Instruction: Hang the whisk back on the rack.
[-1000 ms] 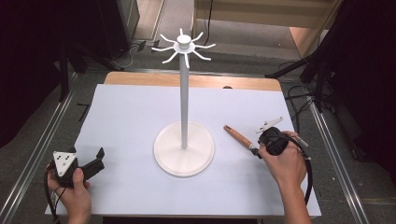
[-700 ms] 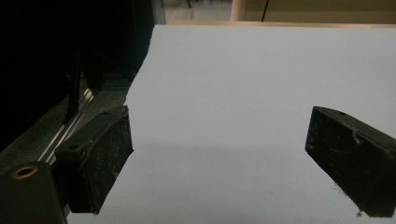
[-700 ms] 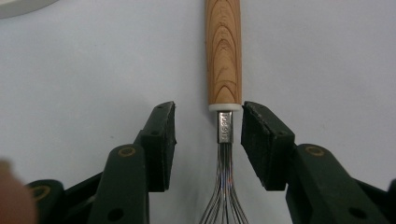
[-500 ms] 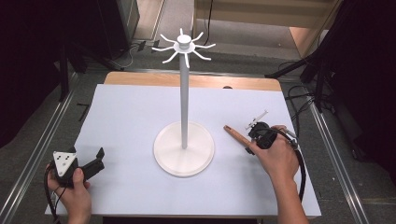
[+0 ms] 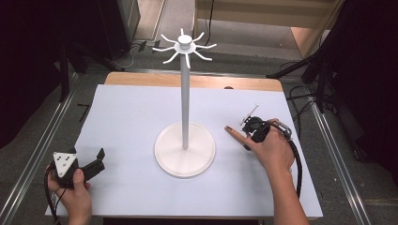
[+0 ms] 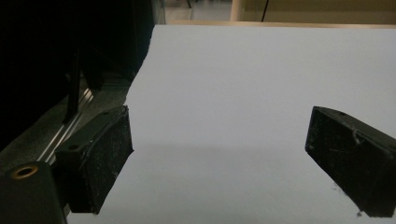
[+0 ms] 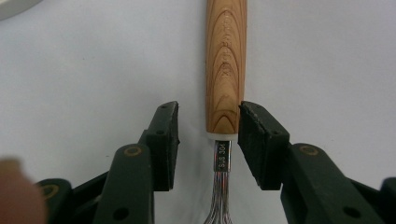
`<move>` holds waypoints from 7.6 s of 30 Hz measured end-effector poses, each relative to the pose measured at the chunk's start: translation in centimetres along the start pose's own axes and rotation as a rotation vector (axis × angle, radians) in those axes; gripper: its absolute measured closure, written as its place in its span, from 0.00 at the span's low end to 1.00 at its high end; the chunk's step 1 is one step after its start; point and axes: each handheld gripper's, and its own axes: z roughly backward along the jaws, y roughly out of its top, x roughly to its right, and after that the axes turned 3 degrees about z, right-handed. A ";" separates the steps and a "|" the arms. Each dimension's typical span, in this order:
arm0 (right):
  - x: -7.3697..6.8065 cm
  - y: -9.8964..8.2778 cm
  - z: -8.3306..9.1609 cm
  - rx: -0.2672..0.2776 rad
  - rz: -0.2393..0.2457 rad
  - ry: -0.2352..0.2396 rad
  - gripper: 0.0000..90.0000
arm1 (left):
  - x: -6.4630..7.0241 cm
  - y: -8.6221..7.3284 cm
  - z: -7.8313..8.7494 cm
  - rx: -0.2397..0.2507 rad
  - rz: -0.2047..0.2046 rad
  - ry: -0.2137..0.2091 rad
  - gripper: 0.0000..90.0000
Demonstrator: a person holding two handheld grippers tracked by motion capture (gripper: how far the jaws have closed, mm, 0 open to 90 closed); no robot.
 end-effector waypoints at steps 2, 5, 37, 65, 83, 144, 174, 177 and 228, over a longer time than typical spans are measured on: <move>0.2 0.3 -0.2 -0.021 0.000 0.005 0.68 | 0.0 0.0 0.0 0.000 0.000 -0.001 0.09; 0.3 0.6 -0.5 -0.044 -0.001 0.000 0.68 | 0.0 0.0 0.0 0.000 0.001 -0.001 0.09; 0.8 2.8 -3.1 -0.146 0.022 0.011 0.76 | 0.0 0.0 0.0 0.001 0.002 0.003 0.09; 1.2 1.4 -2.5 -0.040 0.022 0.038 0.78 | 0.2 0.0 -0.1 0.004 -0.006 0.012 0.09; 1.0 0.4 2.3 0.211 -0.009 0.021 0.78 | 0.1 0.0 0.0 0.003 -0.004 0.009 0.09; -2.9 -1.5 11.7 1.080 -0.005 0.165 0.78 | 0.1 0.0 0.0 0.002 -0.005 0.008 0.09; -7.2 -0.6 14.9 1.332 0.029 0.151 0.78 | 0.1 0.0 0.0 -0.002 -0.002 0.007 0.09; -7.5 -0.5 15.2 1.344 0.031 0.152 0.78 | 0.1 0.0 -0.1 -0.002 -0.002 0.007 0.09; -9.3 1.1 17.4 1.392 0.073 0.153 0.78 | 0.0 0.0 -0.1 -0.003 0.001 0.007 0.09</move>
